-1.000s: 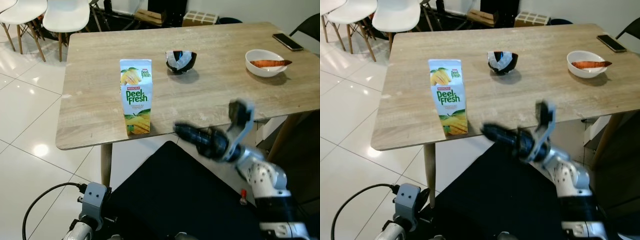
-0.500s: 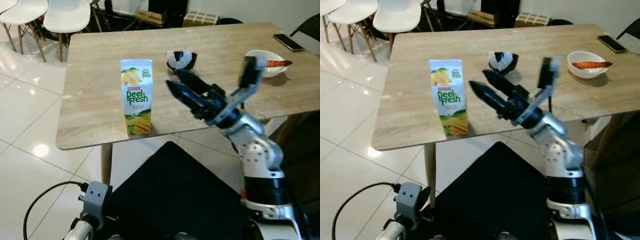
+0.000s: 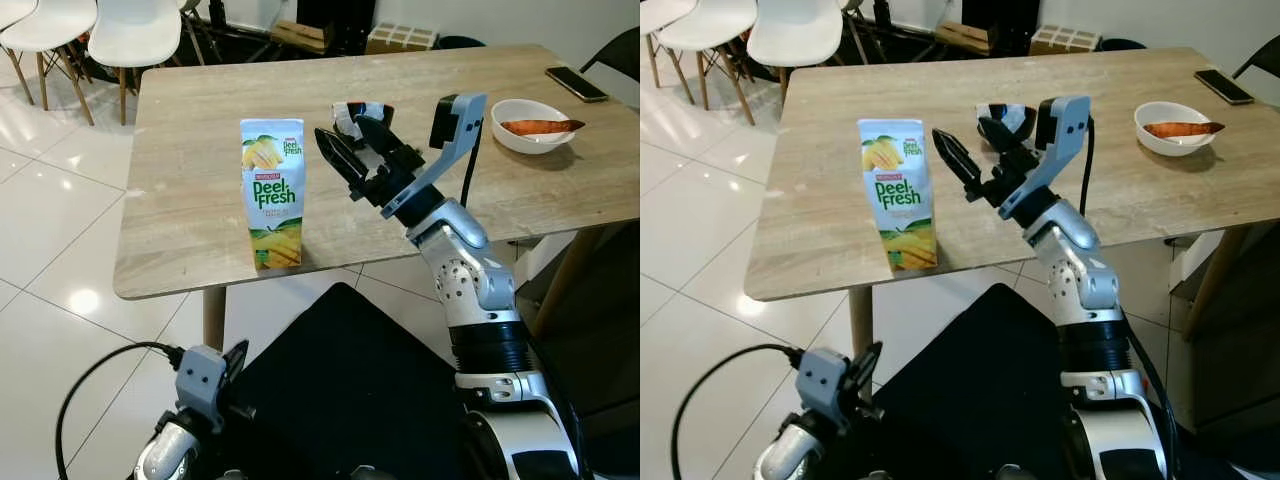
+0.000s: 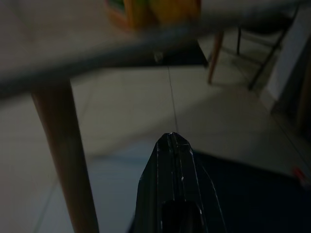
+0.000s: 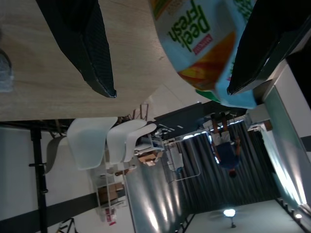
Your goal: Restocking fridge
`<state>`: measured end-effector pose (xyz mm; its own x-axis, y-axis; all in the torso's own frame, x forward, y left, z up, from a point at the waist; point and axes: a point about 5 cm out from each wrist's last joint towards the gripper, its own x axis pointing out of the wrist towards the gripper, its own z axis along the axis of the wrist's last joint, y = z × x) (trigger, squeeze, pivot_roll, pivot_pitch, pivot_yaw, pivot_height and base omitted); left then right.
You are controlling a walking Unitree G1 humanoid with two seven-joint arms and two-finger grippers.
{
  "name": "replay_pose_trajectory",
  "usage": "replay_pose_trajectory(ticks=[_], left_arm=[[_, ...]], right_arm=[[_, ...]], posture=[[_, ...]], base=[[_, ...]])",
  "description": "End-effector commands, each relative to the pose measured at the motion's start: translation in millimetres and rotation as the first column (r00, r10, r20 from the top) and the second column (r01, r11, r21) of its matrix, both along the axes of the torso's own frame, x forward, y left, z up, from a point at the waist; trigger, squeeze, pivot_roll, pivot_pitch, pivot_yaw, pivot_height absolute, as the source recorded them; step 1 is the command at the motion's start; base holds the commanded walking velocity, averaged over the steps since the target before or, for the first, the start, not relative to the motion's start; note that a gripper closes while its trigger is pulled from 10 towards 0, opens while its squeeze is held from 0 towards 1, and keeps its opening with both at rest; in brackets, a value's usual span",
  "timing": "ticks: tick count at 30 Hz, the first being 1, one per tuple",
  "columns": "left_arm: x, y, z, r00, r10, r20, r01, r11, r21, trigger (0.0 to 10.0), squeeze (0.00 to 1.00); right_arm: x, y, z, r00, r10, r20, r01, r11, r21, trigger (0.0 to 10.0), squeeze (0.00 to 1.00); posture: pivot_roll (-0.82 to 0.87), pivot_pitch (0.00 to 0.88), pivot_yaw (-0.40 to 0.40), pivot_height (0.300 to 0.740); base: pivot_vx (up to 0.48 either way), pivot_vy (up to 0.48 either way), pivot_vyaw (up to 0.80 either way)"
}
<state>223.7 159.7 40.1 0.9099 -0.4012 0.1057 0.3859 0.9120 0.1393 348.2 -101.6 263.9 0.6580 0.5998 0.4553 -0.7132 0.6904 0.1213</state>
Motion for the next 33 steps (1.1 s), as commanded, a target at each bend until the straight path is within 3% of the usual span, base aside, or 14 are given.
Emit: replay_pose_trajectory(ticks=[1, 2, 5, 12, 20, 33], left_arm=[[-5.8, -1.5, -3, 1.000, -0.020, -0.008, 0.021, 1.000, 0.021, 10.0, 0.00], [-6.1, -3.9, 6, 0.997, -0.064, 0.052, 0.059, 0.994, 0.093, 10.0, 0.00], [-6.7, -5.0, 10, 0.994, -0.084, 0.075, 0.074, 0.990, 0.122, 10.0, 0.00], [-3.3, -5.3, 23, 0.991, -0.033, 0.126, 0.020, 0.995, 0.102, 10.0, 0.00], [3.9, -6.9, 28, 0.990, -0.033, 0.137, 0.018, 0.994, 0.112, 10.0, 0.00], [7.7, -8.9, 35, 0.989, -0.028, 0.142, 0.011, 0.993, 0.117, 10.0, 0.00]], right_arm=[[1.6, -0.6, 1, 1.000, -0.016, 0.008, 0.016, 1.000, 0.004, 10.0, 0.00], [2.8, -0.5, -1, 1.000, -0.027, 0.002, 0.027, 1.000, 0.001, 10.0, 0.00], [3.3, -0.4, -2, 1.000, -0.031, 0.000, 0.031, 1.000, 0.000, 10.0, 0.00], [4.6, 0.6, -5, 1.000, -0.004, -0.014, 0.003, 1.000, -0.007, 10.0, 0.00], [-3.4, 13.1, -17, 0.989, 0.139, -0.052, -0.144, 0.984, -0.101, 10.0, 0.00], [-9.7, 25.7, -26, 0.973, 0.218, -0.077, -0.229, 0.953, -0.198, 10.0, 0.00]], posture=[[-0.08, 0.138, -0.019, 0.740], [-0.08, 0.141, -0.019, 0.740], [-0.08, 0.141, -0.019, 0.740], [-0.08, 0.144, -0.020, 0.740], [-0.08, 0.145, -0.018, 0.740], [-0.08, 0.146, -0.022, 0.740]], base=[[0.000, 0.000, 0.00], [0.000, 0.000, 0.00], [0.000, 0.000, 0.00], [0.000, 0.000, 0.00], [0.000, 0.000, 0.00], [0.000, 0.000, 0.00]])
